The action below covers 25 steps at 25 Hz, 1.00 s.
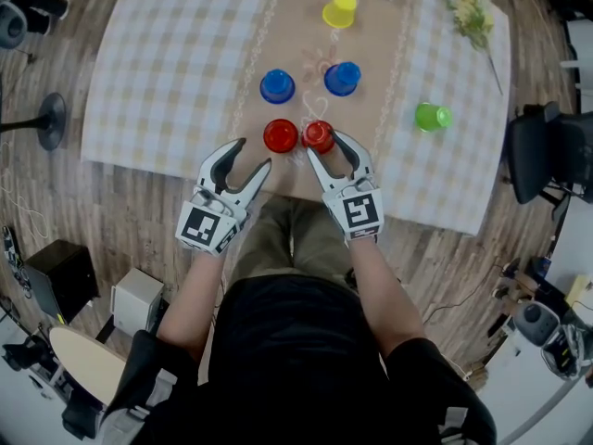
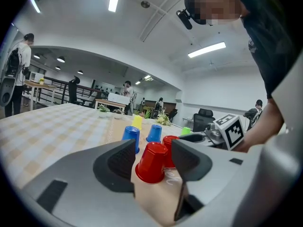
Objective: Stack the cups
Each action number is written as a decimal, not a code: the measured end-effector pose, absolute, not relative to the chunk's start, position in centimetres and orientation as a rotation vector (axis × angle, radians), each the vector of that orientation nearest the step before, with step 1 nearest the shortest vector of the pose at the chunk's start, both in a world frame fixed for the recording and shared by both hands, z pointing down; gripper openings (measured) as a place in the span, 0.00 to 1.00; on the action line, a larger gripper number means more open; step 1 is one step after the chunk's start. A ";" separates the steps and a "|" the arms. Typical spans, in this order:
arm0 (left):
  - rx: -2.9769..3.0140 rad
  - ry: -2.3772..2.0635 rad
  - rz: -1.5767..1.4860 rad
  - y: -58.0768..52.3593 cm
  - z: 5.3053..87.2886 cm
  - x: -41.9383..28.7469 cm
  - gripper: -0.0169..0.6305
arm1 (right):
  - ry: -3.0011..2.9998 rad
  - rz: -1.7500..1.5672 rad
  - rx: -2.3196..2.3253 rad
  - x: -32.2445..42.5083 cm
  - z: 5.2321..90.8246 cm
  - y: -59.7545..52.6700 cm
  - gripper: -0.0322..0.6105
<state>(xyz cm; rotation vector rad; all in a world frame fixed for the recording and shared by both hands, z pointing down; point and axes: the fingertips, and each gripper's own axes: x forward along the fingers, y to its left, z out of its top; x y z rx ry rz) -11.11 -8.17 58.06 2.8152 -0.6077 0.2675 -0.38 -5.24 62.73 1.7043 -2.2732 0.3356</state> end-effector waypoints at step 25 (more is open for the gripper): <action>2.893 -0.578 0.139 -8.5 50.0 -8.2 0.39 | -2.197 0.298 1.920 13.1 52.5 -1.1 0.42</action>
